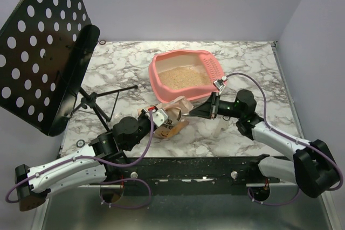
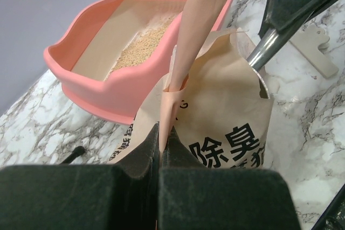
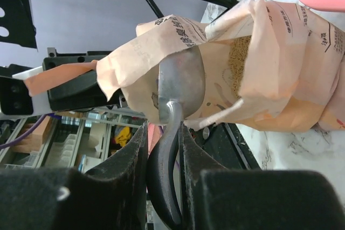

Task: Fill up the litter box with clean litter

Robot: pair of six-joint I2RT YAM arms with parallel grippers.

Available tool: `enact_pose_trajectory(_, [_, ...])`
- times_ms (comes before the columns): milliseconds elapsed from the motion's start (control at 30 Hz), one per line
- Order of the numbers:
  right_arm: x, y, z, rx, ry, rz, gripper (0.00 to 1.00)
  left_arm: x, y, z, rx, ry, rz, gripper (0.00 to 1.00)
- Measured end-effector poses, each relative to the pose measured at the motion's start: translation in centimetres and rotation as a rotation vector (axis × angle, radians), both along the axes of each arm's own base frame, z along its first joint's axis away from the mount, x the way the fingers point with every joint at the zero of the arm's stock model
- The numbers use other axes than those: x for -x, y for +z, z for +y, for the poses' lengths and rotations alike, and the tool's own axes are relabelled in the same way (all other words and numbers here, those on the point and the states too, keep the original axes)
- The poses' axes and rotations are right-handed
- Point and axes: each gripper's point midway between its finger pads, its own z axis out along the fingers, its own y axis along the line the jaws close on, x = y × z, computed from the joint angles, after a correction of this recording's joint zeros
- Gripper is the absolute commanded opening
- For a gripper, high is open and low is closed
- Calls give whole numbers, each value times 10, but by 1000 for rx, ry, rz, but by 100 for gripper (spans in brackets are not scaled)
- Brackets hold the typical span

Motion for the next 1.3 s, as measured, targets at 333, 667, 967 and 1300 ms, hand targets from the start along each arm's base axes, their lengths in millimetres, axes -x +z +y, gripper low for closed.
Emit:
enact_pose_trajectory(333, [2,11,-43,33,-115,-24,0,-1,-2,-2,-8,-1,2,0])
enact_pose_trajectory(667, [5,-16,-65,80,-200,42,0,-2,-10,-10,-28,-15,17,0])
enact_pose_trajectory(967, [12,-40,-81,80,-278,79,0,0,-13,-14,-34,-32,22,0])
enact_pose_trajectory(1300, [26,-45,-91,-23,-377,121,0,2,-7,-12,-15,-35,12,0])
